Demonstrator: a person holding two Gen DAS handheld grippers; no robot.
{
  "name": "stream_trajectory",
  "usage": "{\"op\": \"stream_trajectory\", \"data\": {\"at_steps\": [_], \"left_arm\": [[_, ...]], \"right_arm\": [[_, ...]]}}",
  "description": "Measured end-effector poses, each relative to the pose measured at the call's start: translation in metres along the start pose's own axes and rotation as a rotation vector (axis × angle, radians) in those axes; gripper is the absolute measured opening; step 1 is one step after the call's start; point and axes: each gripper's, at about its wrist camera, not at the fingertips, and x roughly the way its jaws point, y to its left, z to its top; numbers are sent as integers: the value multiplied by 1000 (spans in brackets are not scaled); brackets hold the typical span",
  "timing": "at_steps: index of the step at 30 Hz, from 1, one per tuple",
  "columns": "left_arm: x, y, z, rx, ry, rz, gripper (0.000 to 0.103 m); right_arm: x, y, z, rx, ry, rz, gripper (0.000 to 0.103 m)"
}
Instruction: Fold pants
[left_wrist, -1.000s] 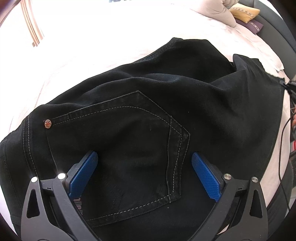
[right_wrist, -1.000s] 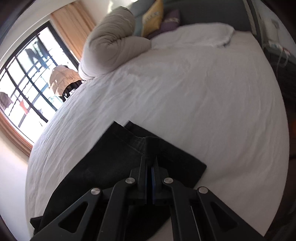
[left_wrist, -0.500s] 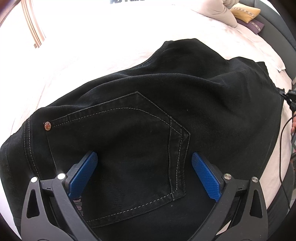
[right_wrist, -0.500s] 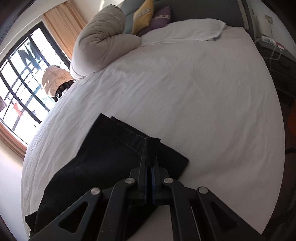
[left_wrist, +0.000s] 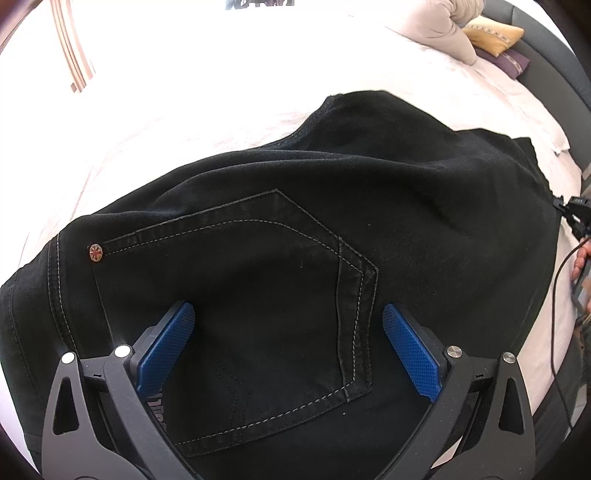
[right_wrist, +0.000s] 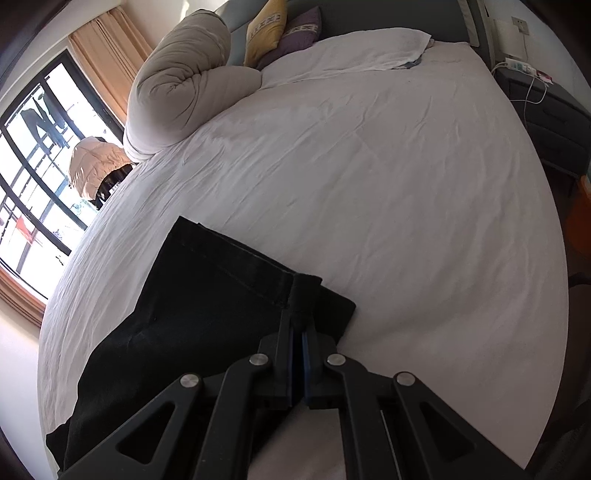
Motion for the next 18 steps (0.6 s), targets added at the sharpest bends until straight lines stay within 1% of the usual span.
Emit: {"op": "stream_trajectory", "data": {"at_steps": [3, 9, 11, 14, 18], "left_arm": [[-6, 9, -3, 6, -9, 1, 103], [-12, 11, -4, 6, -17, 8, 103], [-18, 14, -4, -3, -36, 5, 103], [-33, 22, -5, -25, -101, 7, 103], [-37, 36, -6, -51, -111, -2, 103]], "right_arm": [[1, -3, 0, 19, 0, 1, 3], [4, -7, 0, 20, 16, 1, 1], [3, -6, 0, 16, 11, -4, 2], [2, -6, 0, 17, 11, -8, 1], [3, -5, 0, 13, 11, -18, 2]]}}
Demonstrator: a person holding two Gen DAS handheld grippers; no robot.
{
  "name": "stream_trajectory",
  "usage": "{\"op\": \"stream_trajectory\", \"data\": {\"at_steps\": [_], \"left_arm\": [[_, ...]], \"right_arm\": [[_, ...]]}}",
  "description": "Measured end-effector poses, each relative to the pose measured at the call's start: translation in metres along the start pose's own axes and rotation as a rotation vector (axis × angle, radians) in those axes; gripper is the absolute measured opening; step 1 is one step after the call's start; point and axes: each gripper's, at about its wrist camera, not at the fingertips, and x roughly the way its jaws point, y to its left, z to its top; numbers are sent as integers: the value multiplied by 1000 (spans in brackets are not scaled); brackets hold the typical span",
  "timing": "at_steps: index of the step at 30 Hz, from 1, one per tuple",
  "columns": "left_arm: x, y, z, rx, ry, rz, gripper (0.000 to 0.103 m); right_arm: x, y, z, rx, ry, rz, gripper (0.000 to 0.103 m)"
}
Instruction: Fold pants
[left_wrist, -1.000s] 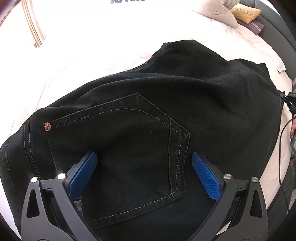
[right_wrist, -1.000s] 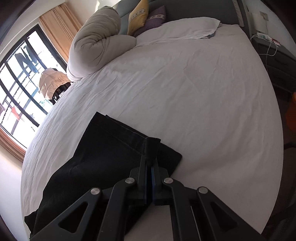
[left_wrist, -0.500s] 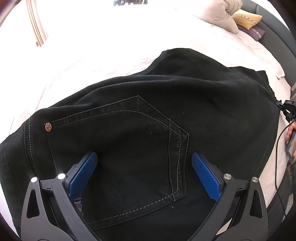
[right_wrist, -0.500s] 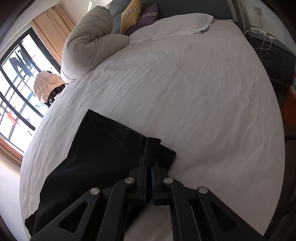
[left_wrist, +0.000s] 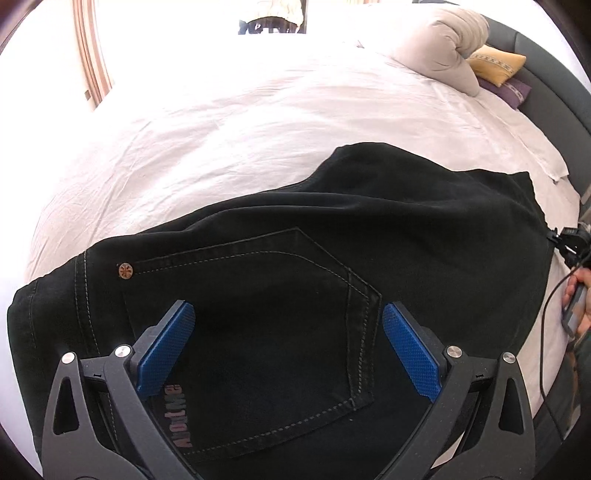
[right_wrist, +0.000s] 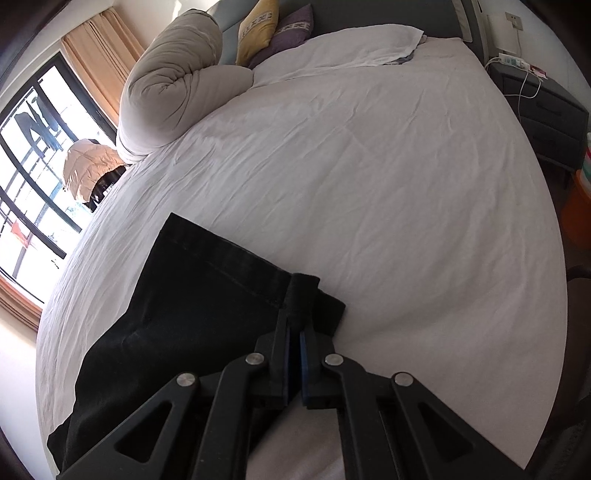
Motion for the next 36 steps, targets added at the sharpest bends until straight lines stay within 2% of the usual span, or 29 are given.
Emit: {"op": "stream_trajectory", "data": {"at_steps": [3, 4, 6, 7, 8, 10, 14, 15, 17, 18, 19, 23, 27, 29, 30, 32, 34, 35, 36], "left_arm": [[-9, 8, 5, -14, -32, -32, 103], [-14, 10, 10, -11, -55, -39, 103], [-23, 13, 23, 12, -100, -57, 103], [-23, 13, 32, 35, -103, -68, 103], [-22, 12, 42, 58, -95, -78, 103], [-14, 6, 64, 119, -60, -100, 103], [-9, -22, 107, 274, -15, -199, 99], [-7, -29, 111, 296, 5, -225, 90], [10, -37, 120, 330, 106, -293, 68], [16, -41, 123, 343, 134, -302, 46], [24, -43, 123, 357, 163, -302, 29], [46, -48, 120, 400, 253, -336, 23], [74, -50, 114, 438, 316, -286, 23], [87, -53, 117, 457, 311, -262, 23], [95, -56, 124, 469, 281, -238, 23], [103, -61, 132, 509, 219, -150, 20], [113, -64, 140, 539, 143, 8, 20], [118, -62, 143, 535, 128, 47, 20], [120, -57, 149, 489, 122, 56, 20]], "right_arm": [[-2, -1, 3, -1, 24, 7, 5], [-7, -1, 5, -3, 27, 3, 11], [-27, -2, 7, 0, -18, -105, 50], [-40, -5, 6, 20, -62, -146, 53], [-55, -8, 6, 44, -103, -131, 53], [-69, -3, 3, 31, -104, -55, 53], [-75, 57, -19, -185, 9, 264, 53], [-76, 68, -26, -218, 38, 334, 53], [-73, 100, -47, -318, 116, 484, 53], [-68, 117, -60, -384, 161, 518, 53], [-64, 126, -70, -423, 192, 523, 53], [-39, 145, -106, -520, 315, 484, 53], [-30, 135, -113, -528, 333, 476, 49], [-30, 133, -114, -532, 332, 471, 49], [-30, 132, -115, -537, 329, 465, 49], [-31, 132, -118, -550, 316, 450, 48], [-30, 141, -126, -557, 304, 439, 47], [-31, 141, -129, -555, 297, 434, 47], [-31, 141, -131, -556, 293, 431, 47]]}}
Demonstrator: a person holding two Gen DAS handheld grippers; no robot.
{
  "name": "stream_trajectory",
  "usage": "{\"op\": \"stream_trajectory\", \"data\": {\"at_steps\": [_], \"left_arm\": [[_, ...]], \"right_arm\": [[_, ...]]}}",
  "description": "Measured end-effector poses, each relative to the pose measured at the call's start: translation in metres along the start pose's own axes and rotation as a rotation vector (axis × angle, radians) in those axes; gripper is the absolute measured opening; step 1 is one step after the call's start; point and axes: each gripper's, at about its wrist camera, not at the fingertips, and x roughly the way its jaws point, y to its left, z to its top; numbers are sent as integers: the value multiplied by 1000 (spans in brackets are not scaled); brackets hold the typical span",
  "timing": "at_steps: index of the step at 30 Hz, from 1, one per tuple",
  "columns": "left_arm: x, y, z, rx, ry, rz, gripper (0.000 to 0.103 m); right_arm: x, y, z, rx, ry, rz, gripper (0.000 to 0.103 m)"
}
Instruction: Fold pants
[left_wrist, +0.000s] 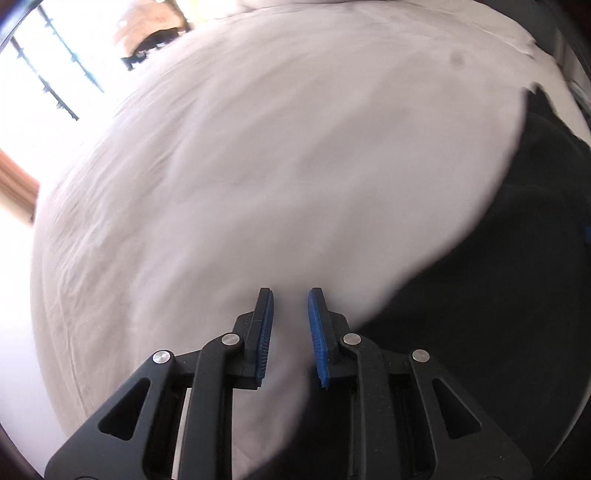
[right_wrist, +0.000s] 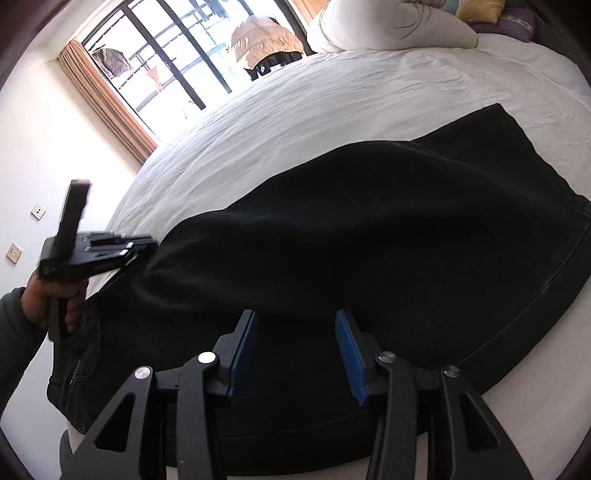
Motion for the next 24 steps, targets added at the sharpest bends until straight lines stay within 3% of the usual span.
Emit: {"op": "stream_trajectory", "data": {"at_steps": [3, 6, 8, 11, 13, 16, 19, 20, 21, 22, 24], "left_arm": [[-18, 20, 2, -114, -61, 14, 20], [-57, 38, -5, -174, -148, -62, 20], [-83, 38, -16, -152, -170, -161, 20], [-102, 12, -35, -34, -129, -354, 20], [-94, -10, -45, 21, -64, -402, 20], [-54, -24, -56, 27, 56, -359, 20], [-37, -9, -48, -64, 17, -367, 19], [-37, 0, -42, -107, -9, -318, 19], [-37, 10, -38, -140, -34, -201, 19], [-40, 20, -35, -169, -63, -160, 19], [-55, 49, -43, -290, -100, -175, 19]], "right_arm": [[0, 2, 0, -10, -3, -13, 47], [-1, 2, 1, -8, 2, -5, 47], [-3, 0, 3, 5, -5, 6, 48], [-7, -1, 1, 3, -14, 23, 48], [-12, -2, 0, 3, -17, 49, 48], [-14, 7, -2, -19, -16, 63, 48], [-15, 13, 2, -30, -5, 48, 48], [-16, 17, 5, -34, -9, 49, 48], [-18, 21, 9, -44, -14, 48, 48], [-22, 26, 14, -66, -24, 46, 48], [-26, 37, 21, -103, -29, 52, 48]]}}
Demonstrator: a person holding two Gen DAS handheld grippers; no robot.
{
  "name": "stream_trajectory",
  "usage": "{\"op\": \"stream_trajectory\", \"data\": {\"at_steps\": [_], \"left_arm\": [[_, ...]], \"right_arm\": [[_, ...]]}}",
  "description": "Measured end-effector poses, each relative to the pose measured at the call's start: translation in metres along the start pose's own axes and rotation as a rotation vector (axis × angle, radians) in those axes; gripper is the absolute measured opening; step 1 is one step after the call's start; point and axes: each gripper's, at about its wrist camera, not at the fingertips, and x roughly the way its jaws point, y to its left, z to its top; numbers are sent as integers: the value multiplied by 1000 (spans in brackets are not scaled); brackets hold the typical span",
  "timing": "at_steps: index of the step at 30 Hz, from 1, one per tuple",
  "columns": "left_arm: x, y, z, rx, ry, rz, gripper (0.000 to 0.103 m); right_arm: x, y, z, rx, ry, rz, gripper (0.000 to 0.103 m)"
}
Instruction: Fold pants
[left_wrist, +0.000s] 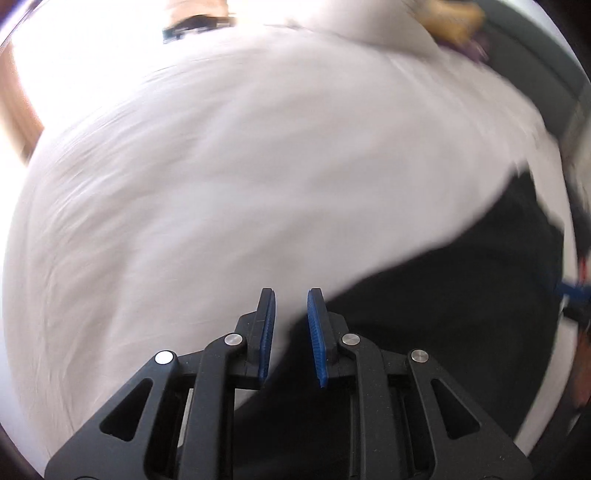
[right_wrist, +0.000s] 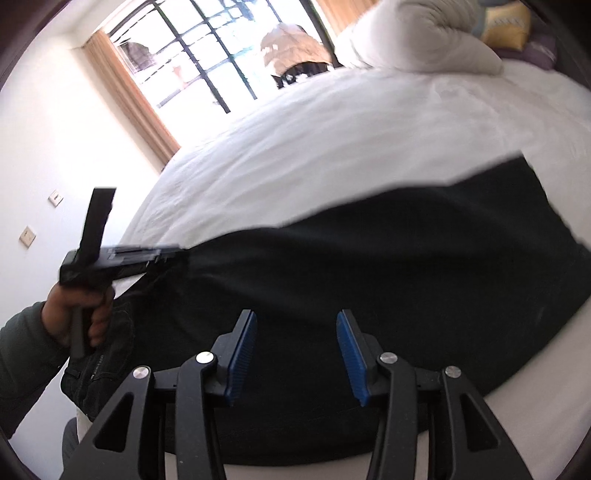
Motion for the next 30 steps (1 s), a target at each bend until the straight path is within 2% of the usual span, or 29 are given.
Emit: {"op": "stream_trajectory", "data": {"at_steps": [2, 5, 9, 10, 11, 13, 17, 19, 21, 23, 25, 26, 28, 30], "left_arm": [[-28, 16, -12, -39, -49, -19, 19], [-66, 28, -55, -53, -97, 2, 19], [-67, 40, -128, -77, -30, 94, 19], [-65, 47, -143, -105, -19, 92, 19], [-66, 52, -152, -125, -28, 74, 19], [-70, 55, -158, -126, -58, 86, 19], [-75, 55, -148, -118, -84, 131, 19], [-73, 65, -149, -138, -104, 118, 19], [-68, 72, -152, -164, -121, 65, 19], [-67, 75, -160, -151, -166, 33, 19], [-65, 82, -159, -161, -171, 4, 19], [-66, 83, -156, -156, -173, 3, 19], [-67, 87, -151, -161, -166, -10, 19], [-67, 90, -145, -176, -156, -26, 19]], "right_arm": [[2, 20, 16, -82, 8, 24, 48], [16, 59, 38, -267, 61, 90, 58], [57, 117, 58, -511, 147, 167, 58], [69, 130, 60, -555, 179, 178, 58], [83, 146, 62, -610, 202, 170, 58], [107, 169, 60, -724, 245, 141, 58], [157, 184, 53, -839, 361, 45, 58], [174, 181, 50, -857, 389, 14, 59], [184, 178, 51, -835, 380, 2, 61], [197, 171, 59, -780, 362, -59, 62], [206, 170, 66, -705, 355, -62, 69], [208, 166, 68, -679, 335, -83, 76], [206, 164, 69, -651, 296, -119, 76], [203, 162, 75, -629, 252, -209, 74]]}}
